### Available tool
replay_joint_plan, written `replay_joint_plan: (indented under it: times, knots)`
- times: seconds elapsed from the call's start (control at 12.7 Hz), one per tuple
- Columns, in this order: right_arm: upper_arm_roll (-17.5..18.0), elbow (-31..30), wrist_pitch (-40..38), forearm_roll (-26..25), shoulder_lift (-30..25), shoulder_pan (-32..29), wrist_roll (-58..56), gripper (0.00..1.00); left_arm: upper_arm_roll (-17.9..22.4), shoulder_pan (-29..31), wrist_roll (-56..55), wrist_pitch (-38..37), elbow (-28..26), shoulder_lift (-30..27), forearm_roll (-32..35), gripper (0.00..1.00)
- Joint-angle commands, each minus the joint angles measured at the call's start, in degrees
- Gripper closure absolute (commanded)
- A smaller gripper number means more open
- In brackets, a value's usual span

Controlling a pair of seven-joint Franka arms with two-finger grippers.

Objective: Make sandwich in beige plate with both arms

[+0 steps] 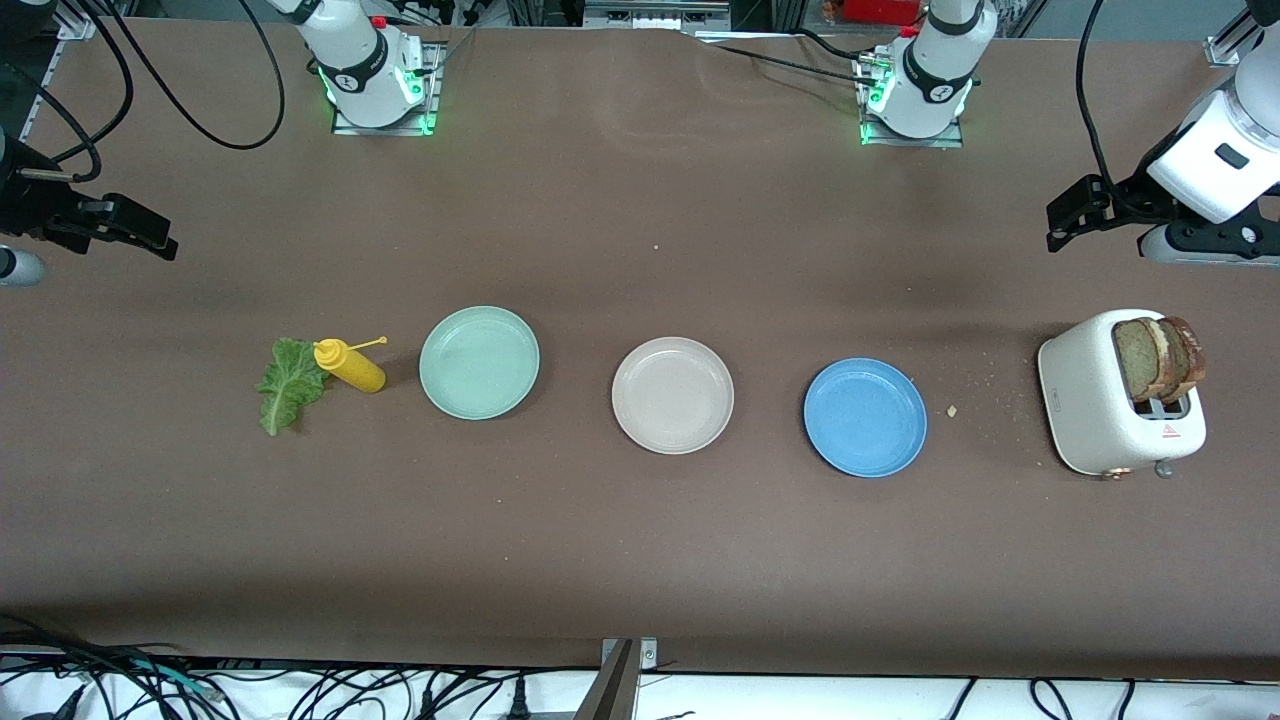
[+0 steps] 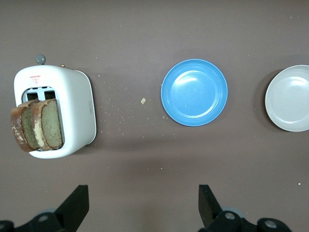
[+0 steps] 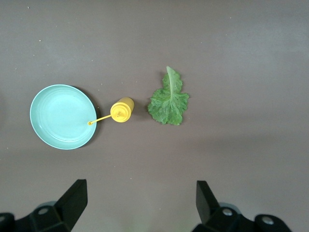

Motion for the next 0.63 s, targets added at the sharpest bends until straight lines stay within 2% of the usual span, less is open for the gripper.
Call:
replay_joint_plan:
  times: [0.0, 0.55]
  knots:
    - [-0.11, -0.66, -0.14, 0.32, -0.99, 0.22, -0.71, 0.00, 0.17, -0.07, 1.31, -0.39, -0.30, -0.40, 1.20, 0.00]
    - [-0.11, -0.66, -0.15, 1.82, -0.99, 0.31, -0.79, 0.00, 0.17, -0.07, 1.31, -0.39, -0.30, -0.40, 1.20, 0.00]
